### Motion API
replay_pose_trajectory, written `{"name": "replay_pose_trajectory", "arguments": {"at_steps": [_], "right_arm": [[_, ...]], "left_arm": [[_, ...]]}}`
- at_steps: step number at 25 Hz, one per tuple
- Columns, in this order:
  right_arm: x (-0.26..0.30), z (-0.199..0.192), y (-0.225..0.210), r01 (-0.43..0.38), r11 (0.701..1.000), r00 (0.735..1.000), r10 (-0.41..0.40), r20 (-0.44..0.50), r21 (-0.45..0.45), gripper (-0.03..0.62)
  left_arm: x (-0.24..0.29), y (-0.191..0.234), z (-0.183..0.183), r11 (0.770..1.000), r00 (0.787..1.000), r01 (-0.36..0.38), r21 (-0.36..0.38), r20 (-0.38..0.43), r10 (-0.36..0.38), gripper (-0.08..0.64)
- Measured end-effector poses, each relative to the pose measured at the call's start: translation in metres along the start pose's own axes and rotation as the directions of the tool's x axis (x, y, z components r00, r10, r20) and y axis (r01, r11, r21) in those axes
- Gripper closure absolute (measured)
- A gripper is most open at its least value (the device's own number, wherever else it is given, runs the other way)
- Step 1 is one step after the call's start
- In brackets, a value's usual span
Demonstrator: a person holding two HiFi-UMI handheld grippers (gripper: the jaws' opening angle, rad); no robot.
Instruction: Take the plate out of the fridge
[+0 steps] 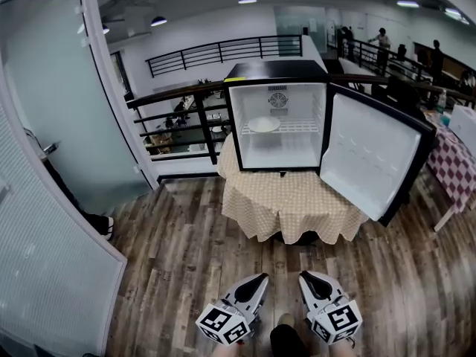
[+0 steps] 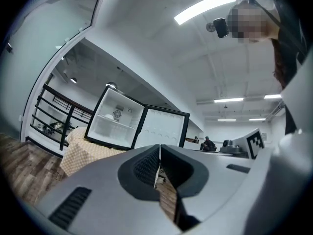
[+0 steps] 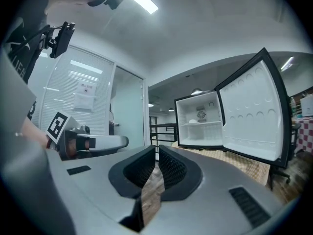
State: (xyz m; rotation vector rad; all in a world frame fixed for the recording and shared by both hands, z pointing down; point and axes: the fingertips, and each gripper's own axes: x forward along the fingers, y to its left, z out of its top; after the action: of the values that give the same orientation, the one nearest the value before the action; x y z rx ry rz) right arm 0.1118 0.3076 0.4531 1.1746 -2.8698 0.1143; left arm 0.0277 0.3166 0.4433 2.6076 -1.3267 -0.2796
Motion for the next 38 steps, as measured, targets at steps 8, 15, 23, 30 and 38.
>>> {"name": "replay_pose_trajectory", "arguments": {"at_steps": [8, 15, 23, 30, 38], "right_arm": [[0.081, 0.012, -0.056, -0.017, 1.000, 1.000, 0.017, -0.010, -0.002, 0.549], [0.142, 0.019, -0.099, -0.036, 0.999, 0.999, 0.037, -0.022, 0.008, 0.549], [0.198, 0.021, -0.137, -0.065, 0.998, 0.997, 0.065, -0.034, 0.010, 0.549], [0.231, 0.014, -0.150, -0.083, 0.995, 0.994, 0.087, -0.059, 0.060, 0.549], [0.290, 0.023, -0.188, -0.055, 0.994, 0.998, 0.059, -0.036, 0.098, 0.549]], "left_arm": [[0.073, 0.066, 0.020, 1.000, 1.000, -0.019, -0.016, 0.016, 0.020, 0.548], [0.132, 0.113, 0.033, 1.000, 0.999, -0.024, -0.020, 0.022, 0.025, 0.546], [0.182, 0.154, 0.037, 0.999, 0.999, -0.034, -0.020, 0.035, 0.034, 0.548], [0.200, 0.181, 0.030, 0.998, 0.998, -0.055, -0.042, 0.006, 0.055, 0.548], [0.255, 0.227, 0.044, 0.999, 1.000, -0.007, -0.035, 0.003, 0.007, 0.547]]}}
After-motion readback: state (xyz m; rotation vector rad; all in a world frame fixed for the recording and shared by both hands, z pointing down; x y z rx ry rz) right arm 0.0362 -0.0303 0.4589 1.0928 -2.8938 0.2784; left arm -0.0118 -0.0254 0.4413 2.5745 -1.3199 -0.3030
